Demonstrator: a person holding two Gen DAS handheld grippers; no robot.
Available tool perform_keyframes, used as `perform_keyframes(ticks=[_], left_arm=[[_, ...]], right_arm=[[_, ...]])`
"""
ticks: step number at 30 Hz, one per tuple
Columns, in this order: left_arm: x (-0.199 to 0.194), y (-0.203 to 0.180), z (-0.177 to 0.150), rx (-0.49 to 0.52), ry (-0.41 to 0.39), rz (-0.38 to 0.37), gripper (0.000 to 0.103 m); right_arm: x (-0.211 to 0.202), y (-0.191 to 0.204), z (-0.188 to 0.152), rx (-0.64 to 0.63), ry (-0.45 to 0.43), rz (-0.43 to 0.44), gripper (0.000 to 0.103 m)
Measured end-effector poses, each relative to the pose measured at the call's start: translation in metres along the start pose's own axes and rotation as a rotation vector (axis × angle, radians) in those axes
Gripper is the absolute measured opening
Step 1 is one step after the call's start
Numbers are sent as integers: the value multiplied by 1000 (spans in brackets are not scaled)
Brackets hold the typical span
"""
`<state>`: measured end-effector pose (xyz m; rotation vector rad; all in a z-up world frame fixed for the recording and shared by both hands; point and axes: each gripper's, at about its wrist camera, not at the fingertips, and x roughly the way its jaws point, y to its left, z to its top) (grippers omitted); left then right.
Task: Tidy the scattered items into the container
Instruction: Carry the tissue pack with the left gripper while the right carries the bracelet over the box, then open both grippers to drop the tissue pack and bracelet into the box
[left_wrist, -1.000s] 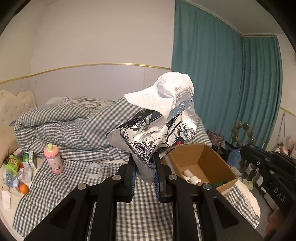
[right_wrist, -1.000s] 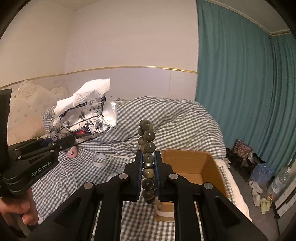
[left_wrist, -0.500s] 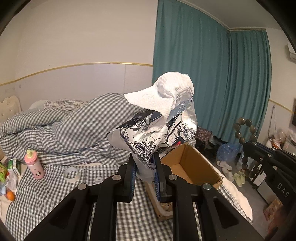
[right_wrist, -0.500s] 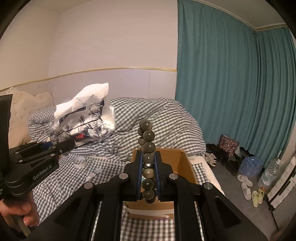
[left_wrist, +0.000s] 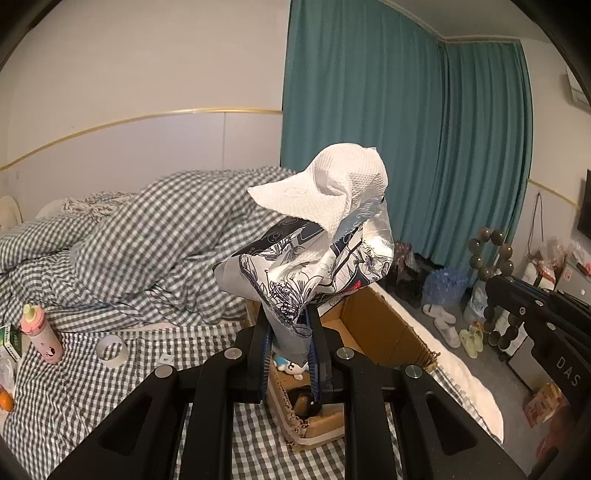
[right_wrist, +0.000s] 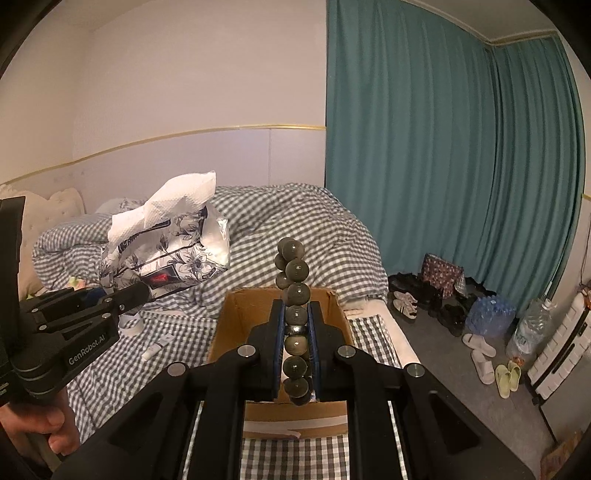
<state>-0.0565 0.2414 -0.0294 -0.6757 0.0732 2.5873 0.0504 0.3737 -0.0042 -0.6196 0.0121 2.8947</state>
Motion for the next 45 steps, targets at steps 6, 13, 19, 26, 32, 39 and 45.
perform_keyframes(ticks=[6,13,19,26,32,39,45], left_arm=[[25,-7,-7,0,52,-3,17],[57,-13,-19,6,115,-6,17],[92,-12,-31,4,180,-10,17],[126,-3,-45,6,234,-20,17],[144,-8,-59,25,286,-38,17],[153,-12,-68,35,306,-46,17],[159,-13,-71,40,319,-48,17]], right_arm=[[28,-9,-8,14,47,14,11],[58,-17,-14,28,88,18,11],[92,-22,-29,35,144,28,11],[133,-25,-43,38,200,47,11],[157,-22,-57,36,235,54,11],[172,-23,-67,46,266,57,11],[176,-27,-71,56,272,51,11]])
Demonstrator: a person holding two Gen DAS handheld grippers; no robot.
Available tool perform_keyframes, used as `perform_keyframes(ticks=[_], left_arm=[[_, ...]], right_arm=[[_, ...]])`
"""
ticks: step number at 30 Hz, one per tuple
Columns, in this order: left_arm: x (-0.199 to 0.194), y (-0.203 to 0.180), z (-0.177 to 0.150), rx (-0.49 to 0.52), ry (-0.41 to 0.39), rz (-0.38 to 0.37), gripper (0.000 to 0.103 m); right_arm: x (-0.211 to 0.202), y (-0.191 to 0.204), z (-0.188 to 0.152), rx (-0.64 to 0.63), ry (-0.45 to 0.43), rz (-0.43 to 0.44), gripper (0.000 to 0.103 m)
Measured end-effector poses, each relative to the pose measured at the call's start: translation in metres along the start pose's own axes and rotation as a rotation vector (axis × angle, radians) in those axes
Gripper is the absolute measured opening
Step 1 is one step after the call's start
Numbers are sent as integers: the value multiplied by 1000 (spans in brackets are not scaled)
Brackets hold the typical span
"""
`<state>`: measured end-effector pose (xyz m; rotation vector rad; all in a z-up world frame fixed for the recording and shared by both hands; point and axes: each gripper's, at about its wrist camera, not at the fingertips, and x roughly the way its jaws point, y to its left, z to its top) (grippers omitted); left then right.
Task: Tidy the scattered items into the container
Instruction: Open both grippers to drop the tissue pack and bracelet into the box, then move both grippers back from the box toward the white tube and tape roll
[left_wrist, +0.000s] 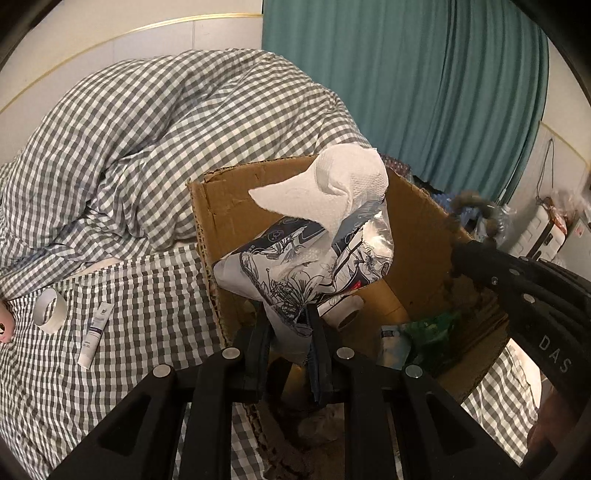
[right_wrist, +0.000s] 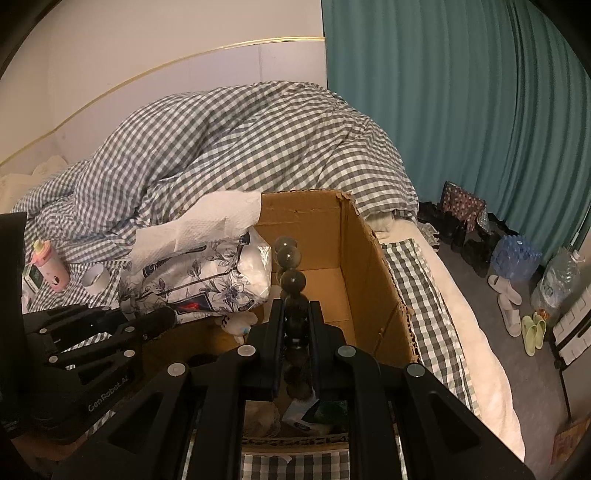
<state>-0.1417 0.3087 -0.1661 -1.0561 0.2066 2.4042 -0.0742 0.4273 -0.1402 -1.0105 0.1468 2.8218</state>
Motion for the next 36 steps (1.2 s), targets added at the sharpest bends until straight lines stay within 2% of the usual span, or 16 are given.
perform_keyframes(ticks=[4,6,10,20,33,34,36], left_arm=[[0,1,-1,-5,1,-6,21],[-3,1,0,-7,-6,0,29],[-14,3,4,-14,-31,6,33],[-52,6,12,-23,-99,20,34],[-124,12,15,-29,-217,55,36],[-130,14,14,-29,-227,64,37],[-141,18,13,-31,-244,79,47]], right_arm=[[0,-2,0,6,-7,-8,12],[-2,-2,1,13,-13,-8,18],[-11,-4,4,26,-44,-19,49],[-44,0,14,23,-110,-25,50],[-104,20,26,3,-206,-31,54],[-108,23,27,1,-213,-28,54],[-116,28,28,-4,-224,-27,55]])
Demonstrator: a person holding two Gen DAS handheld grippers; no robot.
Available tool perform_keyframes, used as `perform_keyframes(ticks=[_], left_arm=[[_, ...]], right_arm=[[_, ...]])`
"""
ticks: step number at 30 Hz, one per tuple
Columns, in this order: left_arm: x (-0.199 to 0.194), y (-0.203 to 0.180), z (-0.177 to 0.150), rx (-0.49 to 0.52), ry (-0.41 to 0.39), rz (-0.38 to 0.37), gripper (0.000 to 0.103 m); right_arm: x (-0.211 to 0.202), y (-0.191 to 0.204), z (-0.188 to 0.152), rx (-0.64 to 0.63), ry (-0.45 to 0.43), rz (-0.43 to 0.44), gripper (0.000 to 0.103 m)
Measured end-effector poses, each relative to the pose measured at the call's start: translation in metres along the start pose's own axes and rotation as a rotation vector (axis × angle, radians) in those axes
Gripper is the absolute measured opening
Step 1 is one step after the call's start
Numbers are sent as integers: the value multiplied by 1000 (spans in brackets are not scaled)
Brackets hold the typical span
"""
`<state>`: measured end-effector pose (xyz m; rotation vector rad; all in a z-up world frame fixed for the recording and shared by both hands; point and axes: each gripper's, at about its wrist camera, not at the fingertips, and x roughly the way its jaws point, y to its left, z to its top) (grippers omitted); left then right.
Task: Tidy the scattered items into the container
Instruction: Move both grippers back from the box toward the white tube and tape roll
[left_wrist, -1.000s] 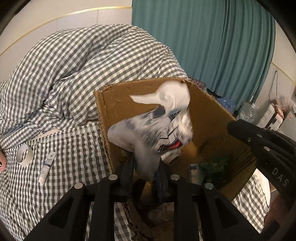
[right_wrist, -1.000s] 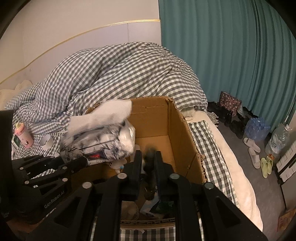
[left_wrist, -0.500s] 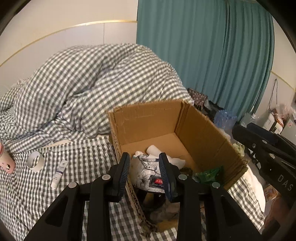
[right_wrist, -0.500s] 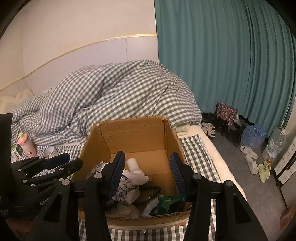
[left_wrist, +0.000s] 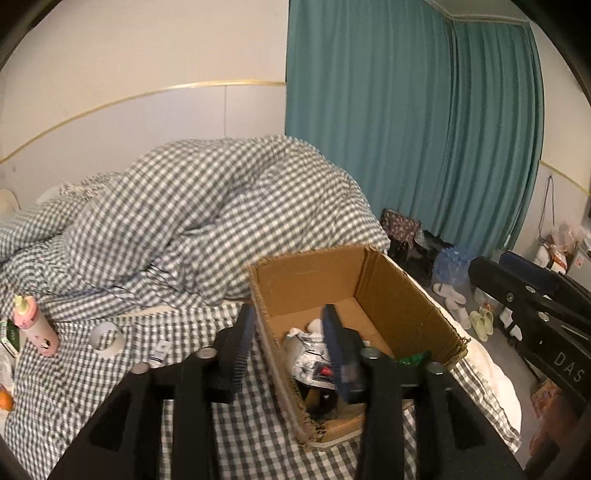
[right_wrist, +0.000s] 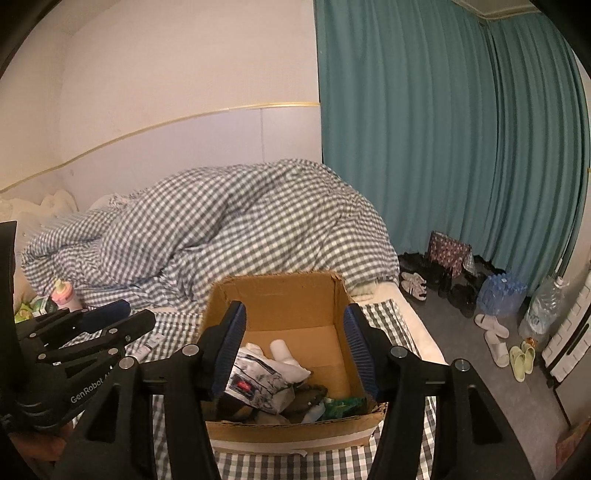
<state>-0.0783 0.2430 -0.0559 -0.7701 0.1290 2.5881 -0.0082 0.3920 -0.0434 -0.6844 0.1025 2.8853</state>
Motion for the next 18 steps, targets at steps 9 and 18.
perform_keyframes(ticks=[9,18], left_arm=[[-42,25,2,-6,-73,72,63],[-70,56,0,-43,-119,117,83]], right_arm=[[-31,27,11,-21,-53,27,65],[-51,56,19,-42,-99,52,82]])
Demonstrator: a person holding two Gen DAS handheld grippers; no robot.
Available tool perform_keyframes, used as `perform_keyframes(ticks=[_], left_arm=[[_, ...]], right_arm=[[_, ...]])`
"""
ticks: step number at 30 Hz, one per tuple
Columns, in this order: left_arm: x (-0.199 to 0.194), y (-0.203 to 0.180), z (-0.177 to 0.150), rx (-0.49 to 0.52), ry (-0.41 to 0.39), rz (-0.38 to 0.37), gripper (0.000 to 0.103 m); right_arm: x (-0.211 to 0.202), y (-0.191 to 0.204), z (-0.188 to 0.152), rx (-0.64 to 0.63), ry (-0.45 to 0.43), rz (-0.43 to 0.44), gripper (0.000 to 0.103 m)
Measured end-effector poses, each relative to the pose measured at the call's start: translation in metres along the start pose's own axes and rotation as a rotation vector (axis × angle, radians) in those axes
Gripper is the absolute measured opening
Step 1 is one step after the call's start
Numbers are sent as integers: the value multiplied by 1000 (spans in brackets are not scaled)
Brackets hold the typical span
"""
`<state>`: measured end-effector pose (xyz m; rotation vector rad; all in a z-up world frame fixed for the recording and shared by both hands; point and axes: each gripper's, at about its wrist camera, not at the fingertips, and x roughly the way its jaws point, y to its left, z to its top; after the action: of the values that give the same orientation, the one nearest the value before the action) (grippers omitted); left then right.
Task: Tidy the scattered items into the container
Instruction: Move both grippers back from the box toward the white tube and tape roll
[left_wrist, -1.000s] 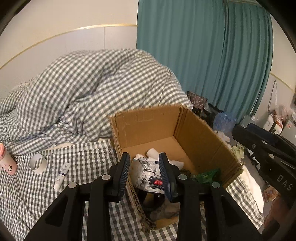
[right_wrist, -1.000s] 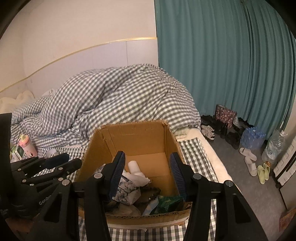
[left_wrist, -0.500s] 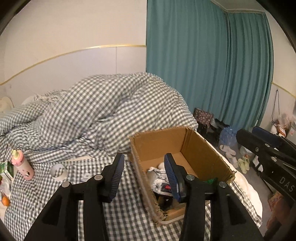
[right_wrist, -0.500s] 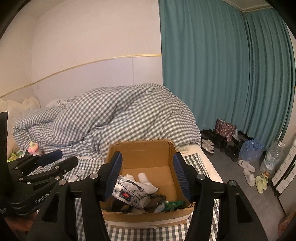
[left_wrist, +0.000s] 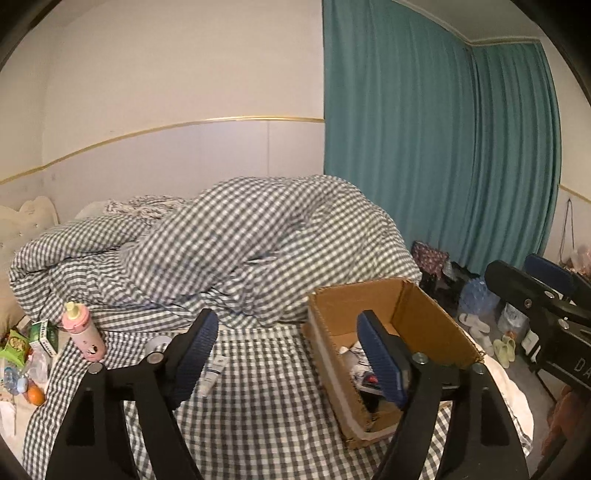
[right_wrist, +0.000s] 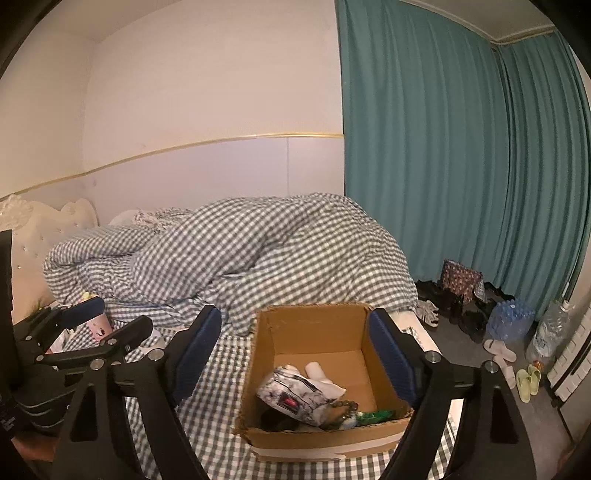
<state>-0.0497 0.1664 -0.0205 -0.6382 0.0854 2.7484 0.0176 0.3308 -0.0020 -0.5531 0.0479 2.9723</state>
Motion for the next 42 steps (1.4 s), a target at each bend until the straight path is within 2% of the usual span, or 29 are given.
perform_keyframes(ticks=[1,3,14,22,42], left_arm=[[-2,4,0,-3,-3,7,84],[-6,11,-1,-10,-10,21,94],[-22,60,-5,-53,-35,85,103],[-35,97,-9,-69,-48,142,103],[-65,184,-19,-130,-49,280,103]], right_arm=[[-2,4,1,-4,-4,2,83],[-4,13,2,-9,-10,10,85],[-5,54,5,-38,-25,48,94],[-1,89,10,-50,-35,78,103],[10,178,13,-115,-22,189,103]])
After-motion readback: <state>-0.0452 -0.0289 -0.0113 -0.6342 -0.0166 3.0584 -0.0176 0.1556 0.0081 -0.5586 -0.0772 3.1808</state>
